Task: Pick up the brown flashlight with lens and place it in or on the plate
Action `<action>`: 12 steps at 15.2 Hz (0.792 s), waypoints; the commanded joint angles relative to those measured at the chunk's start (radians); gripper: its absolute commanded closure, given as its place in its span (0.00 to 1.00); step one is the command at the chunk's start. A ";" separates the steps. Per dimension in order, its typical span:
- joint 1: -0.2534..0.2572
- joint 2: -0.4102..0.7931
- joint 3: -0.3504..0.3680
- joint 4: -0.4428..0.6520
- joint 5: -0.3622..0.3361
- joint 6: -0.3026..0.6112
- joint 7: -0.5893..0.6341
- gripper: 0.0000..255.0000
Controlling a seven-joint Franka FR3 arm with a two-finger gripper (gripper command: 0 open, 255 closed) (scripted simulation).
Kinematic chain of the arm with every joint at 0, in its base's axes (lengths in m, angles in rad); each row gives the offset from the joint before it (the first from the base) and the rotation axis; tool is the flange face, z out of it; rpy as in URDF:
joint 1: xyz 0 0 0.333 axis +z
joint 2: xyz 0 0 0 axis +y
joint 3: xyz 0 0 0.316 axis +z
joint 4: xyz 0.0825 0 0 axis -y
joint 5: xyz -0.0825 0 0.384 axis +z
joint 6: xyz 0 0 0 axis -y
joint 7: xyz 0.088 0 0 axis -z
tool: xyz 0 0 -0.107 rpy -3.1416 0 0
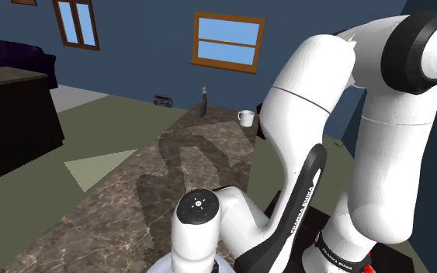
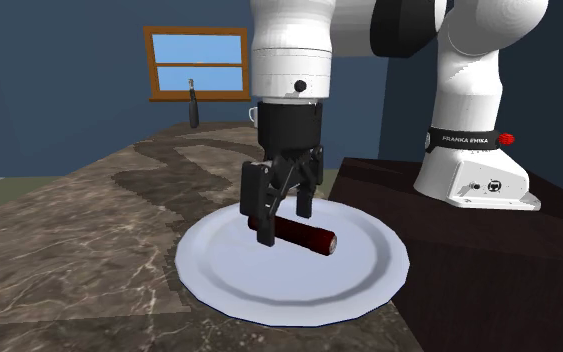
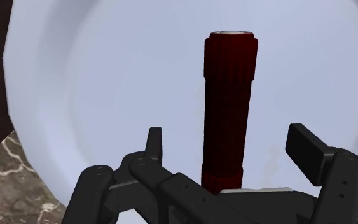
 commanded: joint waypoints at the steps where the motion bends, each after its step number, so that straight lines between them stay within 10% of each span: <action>1: 0.000 0.000 0.000 0.000 0.000 0.000 0.000 0.00; 5: -0.155 -0.209 0.223 -0.021 0.380 -0.099 -0.273 0.00; 12: -0.136 -0.209 0.205 -0.021 0.382 -0.099 -0.274 0.00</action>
